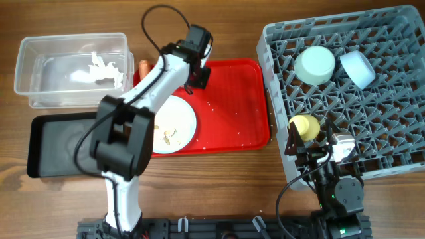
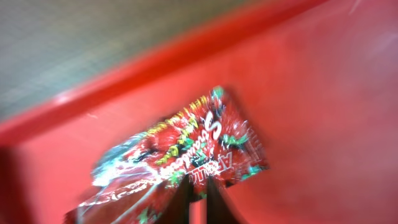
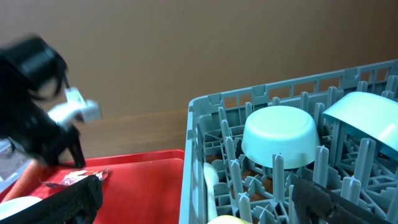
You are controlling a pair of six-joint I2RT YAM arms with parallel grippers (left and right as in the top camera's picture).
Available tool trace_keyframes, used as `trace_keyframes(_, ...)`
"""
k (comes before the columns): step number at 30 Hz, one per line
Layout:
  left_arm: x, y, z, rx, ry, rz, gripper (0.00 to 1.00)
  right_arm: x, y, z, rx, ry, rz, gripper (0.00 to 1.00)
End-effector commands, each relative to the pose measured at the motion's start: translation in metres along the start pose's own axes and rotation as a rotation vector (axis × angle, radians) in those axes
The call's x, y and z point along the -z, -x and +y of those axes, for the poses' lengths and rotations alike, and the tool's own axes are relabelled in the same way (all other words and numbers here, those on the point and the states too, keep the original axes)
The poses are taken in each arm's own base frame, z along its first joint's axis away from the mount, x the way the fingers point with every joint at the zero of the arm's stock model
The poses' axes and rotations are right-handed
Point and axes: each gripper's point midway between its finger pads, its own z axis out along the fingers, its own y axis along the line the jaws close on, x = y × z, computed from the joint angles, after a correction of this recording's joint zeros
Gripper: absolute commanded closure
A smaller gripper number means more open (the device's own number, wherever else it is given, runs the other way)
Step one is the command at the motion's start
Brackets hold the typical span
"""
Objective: Sort waste into correct bins and load items into the dishwasher rack
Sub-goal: 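Reach the left gripper to the red candy wrapper and grasp it, then move the candy wrapper with the left gripper into the clear bin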
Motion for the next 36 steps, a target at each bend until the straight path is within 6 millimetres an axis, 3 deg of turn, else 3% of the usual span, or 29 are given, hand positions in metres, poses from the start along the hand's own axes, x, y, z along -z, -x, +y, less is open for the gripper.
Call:
trace_keyframes(1, 0.033, 0.028, 0.012, 0.068, -0.002, -0.103, 0.27, 0.000, 0.001, -0.001, -0.011, -0.004, -0.005, 0.00)
trace_keyframes(2, 0.030, 0.027, 0.017, 0.075, 0.005, -0.098, 0.14, 0.000, 0.001, -0.001, -0.011, -0.004, -0.005, 0.00)
trace_keyframes(5, 0.015, 0.024, 0.040, 0.105, 0.043, -0.084, 0.01, 0.000, 0.001, -0.001, -0.011, -0.004, -0.005, 0.00)
trace_keyframes(8, -0.003, 0.011, 0.058, 0.130, 0.048, -0.029, 0.01, 0.000, 0.001, -0.001, -0.011, -0.004, -0.005, 0.00)
trace_keyframes(10, -0.013, -0.012, 0.053, 0.160, -0.051, 0.069, 0.04, 0.000, 0.001, -0.001, -0.011, -0.003, -0.005, 0.00)
trace_keyframes(12, -0.013, -0.021, 0.049, 0.182, -0.112, 0.106, 0.07, 0.000, 0.001, -0.001, -0.011, -0.004, -0.005, 0.00)
trace_keyframes(18, -0.017, -0.025, 0.049, 0.236, -0.118, 0.122, 0.11, 0.000, 0.001, -0.001, -0.011, -0.004, -0.005, 0.00)
trace_keyframes(25, -0.056, -0.041, 0.038, 0.228, -0.160, 0.189, 0.12, 0.000, 0.001, -0.001, -0.011, -0.003, -0.005, 0.00)
trace_keyframes(28, -0.063, -0.045, 0.038, 0.231, -0.160, 0.203, 0.13, 0.000, 0.001, -0.001, -0.011, -0.004, -0.005, 0.00)
trace_keyframes(30, -0.064, -0.044, 0.036, 0.227, -0.161, 0.199, 0.21, 0.000, 0.001, -0.001, -0.011, -0.004, -0.005, 0.00)
trace_keyframes(36, -0.063, -0.043, 0.025, 0.203, -0.166, 0.196, 0.74, 0.000, 0.001, -0.001, -0.011, -0.003, -0.005, 0.00)
